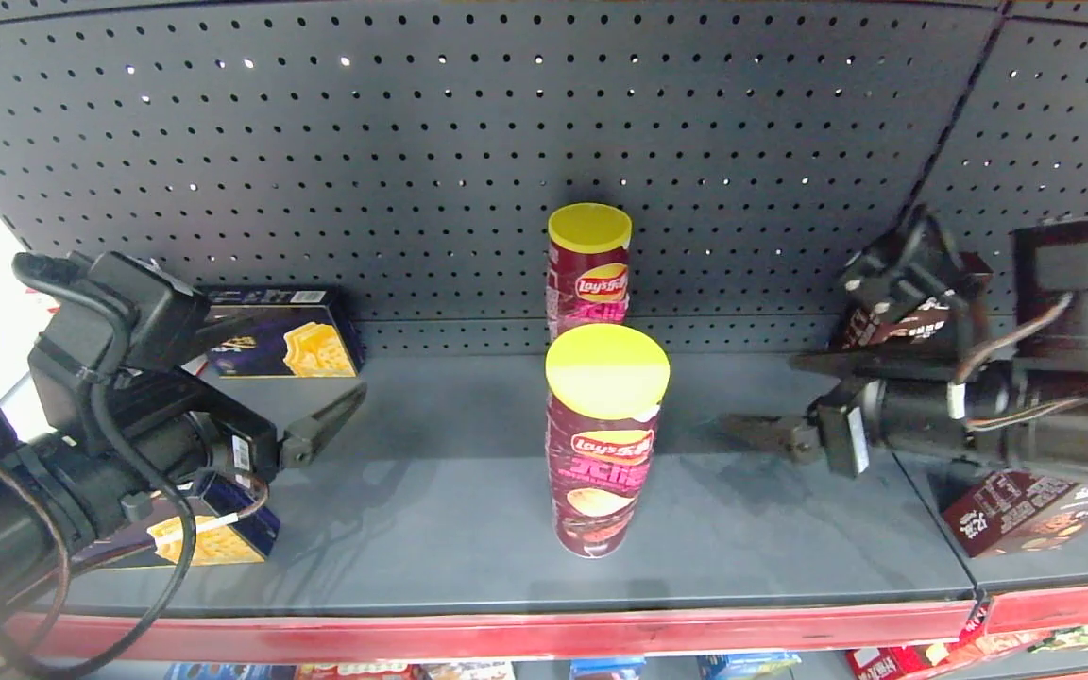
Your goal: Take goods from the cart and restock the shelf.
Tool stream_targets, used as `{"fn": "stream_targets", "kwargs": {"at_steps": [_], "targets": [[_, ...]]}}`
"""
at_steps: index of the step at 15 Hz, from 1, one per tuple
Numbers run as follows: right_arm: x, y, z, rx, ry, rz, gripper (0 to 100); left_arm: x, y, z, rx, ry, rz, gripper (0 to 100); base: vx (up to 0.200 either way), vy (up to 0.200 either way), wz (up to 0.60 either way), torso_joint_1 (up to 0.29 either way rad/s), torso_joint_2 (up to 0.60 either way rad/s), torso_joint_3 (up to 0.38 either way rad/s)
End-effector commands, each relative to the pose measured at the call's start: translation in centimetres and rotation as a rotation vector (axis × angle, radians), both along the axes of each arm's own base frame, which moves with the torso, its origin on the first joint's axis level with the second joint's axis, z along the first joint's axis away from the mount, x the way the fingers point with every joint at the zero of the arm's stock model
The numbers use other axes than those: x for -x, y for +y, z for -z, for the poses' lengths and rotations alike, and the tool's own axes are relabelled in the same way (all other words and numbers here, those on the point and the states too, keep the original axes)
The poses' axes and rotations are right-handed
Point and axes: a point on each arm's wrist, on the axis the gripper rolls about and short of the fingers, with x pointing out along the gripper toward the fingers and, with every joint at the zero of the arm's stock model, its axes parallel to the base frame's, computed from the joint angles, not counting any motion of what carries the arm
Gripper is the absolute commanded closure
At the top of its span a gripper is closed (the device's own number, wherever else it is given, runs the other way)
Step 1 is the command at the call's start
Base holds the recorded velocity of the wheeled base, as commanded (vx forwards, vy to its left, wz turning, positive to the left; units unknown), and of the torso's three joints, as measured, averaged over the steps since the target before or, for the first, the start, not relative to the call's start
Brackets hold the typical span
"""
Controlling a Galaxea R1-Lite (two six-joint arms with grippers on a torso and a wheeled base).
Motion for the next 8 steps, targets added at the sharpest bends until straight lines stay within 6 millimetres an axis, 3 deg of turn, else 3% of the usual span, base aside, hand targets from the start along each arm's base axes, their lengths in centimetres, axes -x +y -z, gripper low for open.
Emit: {"fn": "stream_targets", "kwargs": {"at_steps": [1, 4, 7, 8], "targets": [[4.6, -4.6, -4.4, -0.100, -0.176, 0.095, 0, 0.3, 0.3, 0.1, 0.000, 0.002, -0.011, 0, 0.000, 0.000, 0.00, 0.000, 0.00, 0.000], [11.2, -8.6, -4.0, -0.144, -0.283, 0.240, 0, 0.8, 0.5, 0.5, -0.002, 0.013, -0.011, 0, 0.000, 0.000, 0.00, 0.000, 0.00, 0.000], [18.0, -11.1, -0.7, -0.193, -0.371, 0.266, 0, 1.0, 0.5, 0.6, -0.003, 0.016, -0.010, 0, 0.000, 0.000, 0.00, 0.000, 0.00, 0.000], [19.3, -11.6, 0.7, -0.204, -0.386, 0.260, 0, 1.0, 0.6, 0.6, -0.003, 0.016, -0.010, 0, 0.000, 0.000, 0.00, 0.000, 0.00, 0.000]]}}
